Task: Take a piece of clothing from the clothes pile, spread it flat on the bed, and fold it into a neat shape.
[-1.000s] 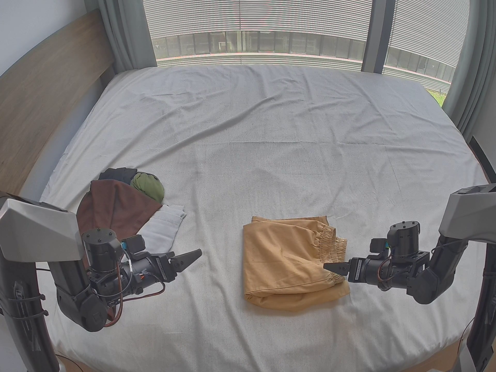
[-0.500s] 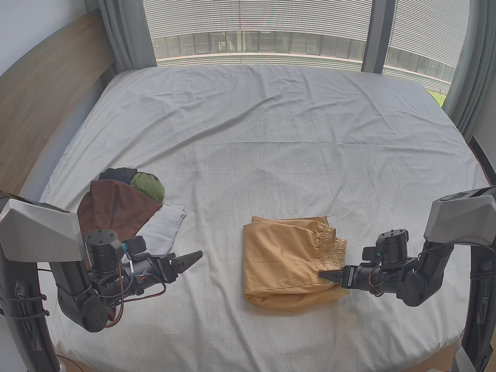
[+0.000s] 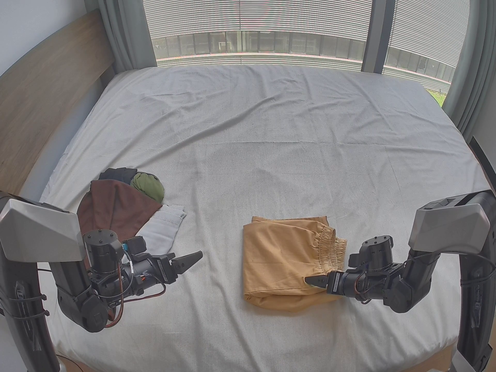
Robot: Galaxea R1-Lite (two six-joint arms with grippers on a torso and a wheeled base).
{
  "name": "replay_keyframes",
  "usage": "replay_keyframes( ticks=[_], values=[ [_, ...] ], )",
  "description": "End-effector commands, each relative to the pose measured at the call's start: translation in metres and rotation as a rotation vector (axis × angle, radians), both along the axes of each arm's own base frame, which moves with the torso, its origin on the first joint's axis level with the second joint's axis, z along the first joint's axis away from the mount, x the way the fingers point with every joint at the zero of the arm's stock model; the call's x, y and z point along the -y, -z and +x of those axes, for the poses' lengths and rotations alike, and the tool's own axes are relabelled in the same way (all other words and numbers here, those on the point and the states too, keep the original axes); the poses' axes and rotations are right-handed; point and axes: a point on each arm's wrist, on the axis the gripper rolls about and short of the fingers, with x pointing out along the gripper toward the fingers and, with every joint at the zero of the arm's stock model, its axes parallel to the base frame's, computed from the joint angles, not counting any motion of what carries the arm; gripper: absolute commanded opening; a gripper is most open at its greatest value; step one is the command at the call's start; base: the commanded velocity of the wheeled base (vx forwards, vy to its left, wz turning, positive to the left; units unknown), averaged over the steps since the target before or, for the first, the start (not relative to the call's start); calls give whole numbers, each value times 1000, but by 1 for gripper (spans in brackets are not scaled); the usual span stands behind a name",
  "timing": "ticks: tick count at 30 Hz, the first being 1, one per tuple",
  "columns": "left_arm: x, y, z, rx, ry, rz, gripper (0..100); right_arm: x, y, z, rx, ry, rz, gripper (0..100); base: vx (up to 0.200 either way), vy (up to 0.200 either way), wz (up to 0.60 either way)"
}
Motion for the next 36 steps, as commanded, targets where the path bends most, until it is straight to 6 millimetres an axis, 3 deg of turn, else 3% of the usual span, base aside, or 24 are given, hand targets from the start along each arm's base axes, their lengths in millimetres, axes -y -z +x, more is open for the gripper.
replay_keyframes(
  ticks=[1, 12, 13, 23, 36],
  values=[
    [0, 1, 0, -2, 2, 0, 100, -4, 0, 3, 1, 0, 14, 100, 0, 0, 0],
    [1, 1, -2, -8, 5, 2, 100, -5, -1, 4, 5, 10, 24, 100, 0, 0, 0],
    [1, 2, -2, -11, 5, 3, 100, -6, -1, 4, 5, 8, 24, 0, 0, 0, 0],
    [0, -1, 6, 16, -8, -5, 100, -12, -8, 4, 46, -14, 47, 0, 0, 0, 0],
    [-8, -6, 9, 36, -35, -13, 100, -24, -66, 2, 230, -89, 259, 0, 0, 0, 0]
  ],
)
